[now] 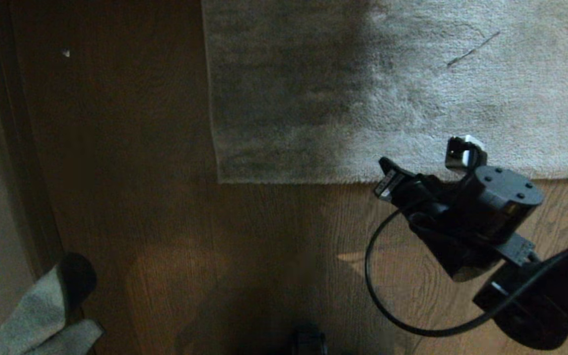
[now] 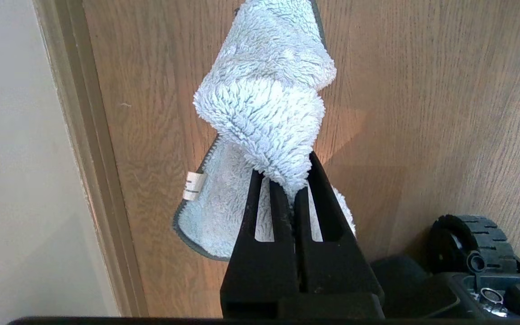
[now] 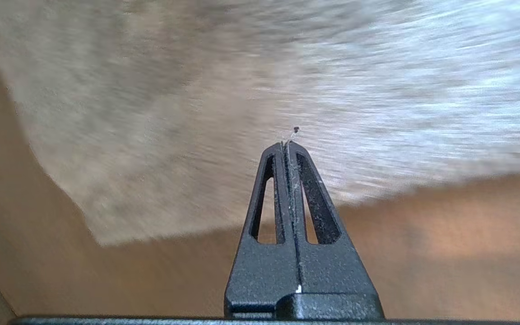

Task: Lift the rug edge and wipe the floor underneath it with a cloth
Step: Lay down the carpet, then put down the rag

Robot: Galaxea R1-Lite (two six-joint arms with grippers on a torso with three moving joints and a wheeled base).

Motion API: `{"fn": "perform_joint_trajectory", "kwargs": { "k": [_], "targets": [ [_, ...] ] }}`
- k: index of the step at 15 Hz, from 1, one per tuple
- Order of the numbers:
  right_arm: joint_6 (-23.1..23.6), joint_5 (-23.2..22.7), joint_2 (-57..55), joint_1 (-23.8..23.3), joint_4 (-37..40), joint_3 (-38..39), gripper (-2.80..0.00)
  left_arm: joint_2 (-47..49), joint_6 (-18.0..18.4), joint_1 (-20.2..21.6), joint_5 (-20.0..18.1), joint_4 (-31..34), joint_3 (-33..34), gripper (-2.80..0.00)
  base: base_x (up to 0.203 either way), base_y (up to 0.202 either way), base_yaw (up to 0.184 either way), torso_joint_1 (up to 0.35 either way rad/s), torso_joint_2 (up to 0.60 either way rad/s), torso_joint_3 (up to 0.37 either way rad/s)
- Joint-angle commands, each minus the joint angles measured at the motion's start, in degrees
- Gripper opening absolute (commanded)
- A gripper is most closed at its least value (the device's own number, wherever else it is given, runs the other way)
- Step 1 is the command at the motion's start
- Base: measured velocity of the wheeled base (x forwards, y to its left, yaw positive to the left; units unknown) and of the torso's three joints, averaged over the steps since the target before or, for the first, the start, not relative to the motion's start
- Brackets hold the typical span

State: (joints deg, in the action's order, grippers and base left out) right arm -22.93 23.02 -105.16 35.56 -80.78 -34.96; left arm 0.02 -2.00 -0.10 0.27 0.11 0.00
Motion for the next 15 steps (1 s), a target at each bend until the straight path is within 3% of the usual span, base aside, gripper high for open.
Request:
{"fn": "perform_joint_trajectory", "kwargs": {
  "k": [1,8,12,15],
  "targets": [
    [0.29,-0.11,7.56,-1.74,2.14,5.47,-2.80,-0.02,-0.02,0.01,0.00,-0.02,0.00,-2.80,0.000,0.000,0.000,0.000,0.00,0.000],
    [1.76,-0.46,17.97,-10.71,12.02,17.34,-2.80,-0.02,-0.02,0.01,0.00,-0.01,0.00,-2.80,0.000,0.000,0.000,0.000,0.00,0.000],
    [7.46,-5.16,22.35,-17.78,16.33,22.63,-2.80,-0.02,-0.02,0.01,0.00,0.06,0.00,-2.80,0.000,0.000,0.000,0.000,0.00,0.000],
    [11.74,-8.82,25.81,-25.73,19.76,25.42,-2.80,-0.02,-0.02,0.01,0.00,-0.02,0.00,-2.80,0.000,0.000,0.000,0.000,0.00,0.000]
  ]
}}
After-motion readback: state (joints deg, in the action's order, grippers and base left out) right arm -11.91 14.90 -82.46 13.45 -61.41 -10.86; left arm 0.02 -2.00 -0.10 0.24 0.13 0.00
